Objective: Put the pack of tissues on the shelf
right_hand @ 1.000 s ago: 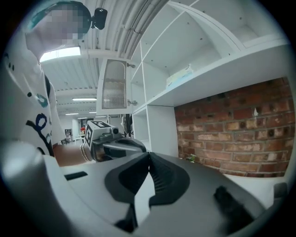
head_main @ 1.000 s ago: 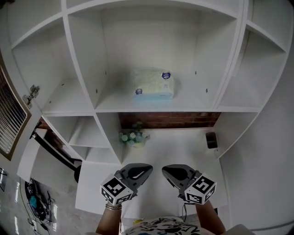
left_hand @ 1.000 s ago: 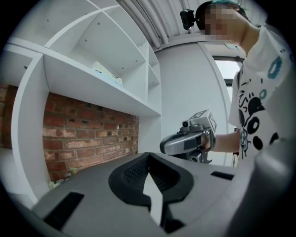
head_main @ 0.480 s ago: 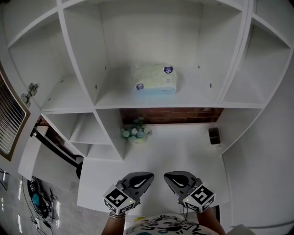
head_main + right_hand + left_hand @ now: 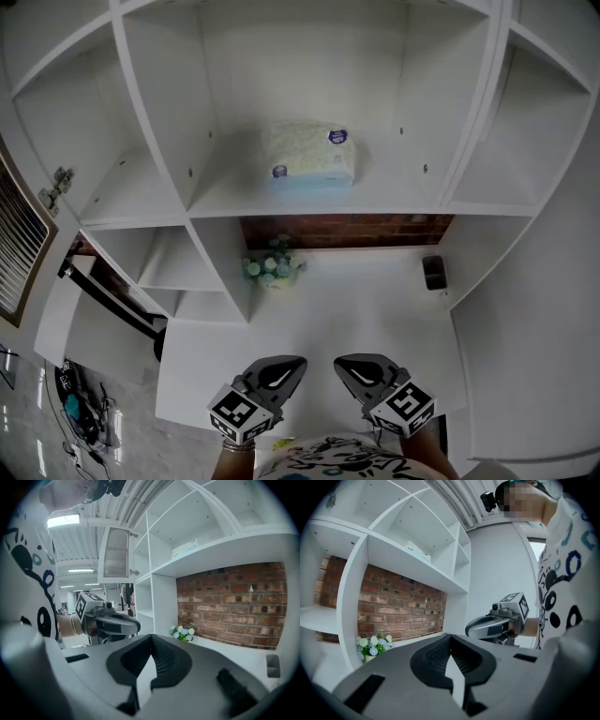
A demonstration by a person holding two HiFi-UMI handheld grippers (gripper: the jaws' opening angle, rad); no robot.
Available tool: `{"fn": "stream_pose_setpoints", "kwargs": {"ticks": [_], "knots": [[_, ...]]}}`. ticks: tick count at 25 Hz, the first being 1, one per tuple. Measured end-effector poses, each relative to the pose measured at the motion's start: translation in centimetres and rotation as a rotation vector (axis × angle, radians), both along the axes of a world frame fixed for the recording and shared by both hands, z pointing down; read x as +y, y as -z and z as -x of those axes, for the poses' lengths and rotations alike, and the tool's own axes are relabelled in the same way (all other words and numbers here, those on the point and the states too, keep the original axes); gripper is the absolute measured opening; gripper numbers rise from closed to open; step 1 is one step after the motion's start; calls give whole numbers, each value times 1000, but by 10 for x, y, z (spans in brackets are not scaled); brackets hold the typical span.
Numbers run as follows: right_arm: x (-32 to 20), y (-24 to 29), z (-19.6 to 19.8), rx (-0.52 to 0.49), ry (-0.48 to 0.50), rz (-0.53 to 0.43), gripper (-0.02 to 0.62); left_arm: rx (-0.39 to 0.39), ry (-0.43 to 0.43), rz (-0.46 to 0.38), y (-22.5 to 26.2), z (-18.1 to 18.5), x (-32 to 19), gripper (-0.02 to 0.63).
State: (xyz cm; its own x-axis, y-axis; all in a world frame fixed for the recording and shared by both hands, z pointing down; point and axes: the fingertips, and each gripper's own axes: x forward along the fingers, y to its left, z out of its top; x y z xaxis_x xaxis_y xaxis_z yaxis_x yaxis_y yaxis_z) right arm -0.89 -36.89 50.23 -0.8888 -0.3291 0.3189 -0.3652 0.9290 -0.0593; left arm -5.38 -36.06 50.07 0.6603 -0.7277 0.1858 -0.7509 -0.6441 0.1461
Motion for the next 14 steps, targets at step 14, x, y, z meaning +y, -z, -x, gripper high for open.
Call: {"fn": "stream_pose_setpoints", "kwargs": {"ticks": [14], "knots": [[6,1,-8,7,7,-26,26,26,-38,-2,-1,-16,6,15]]}}
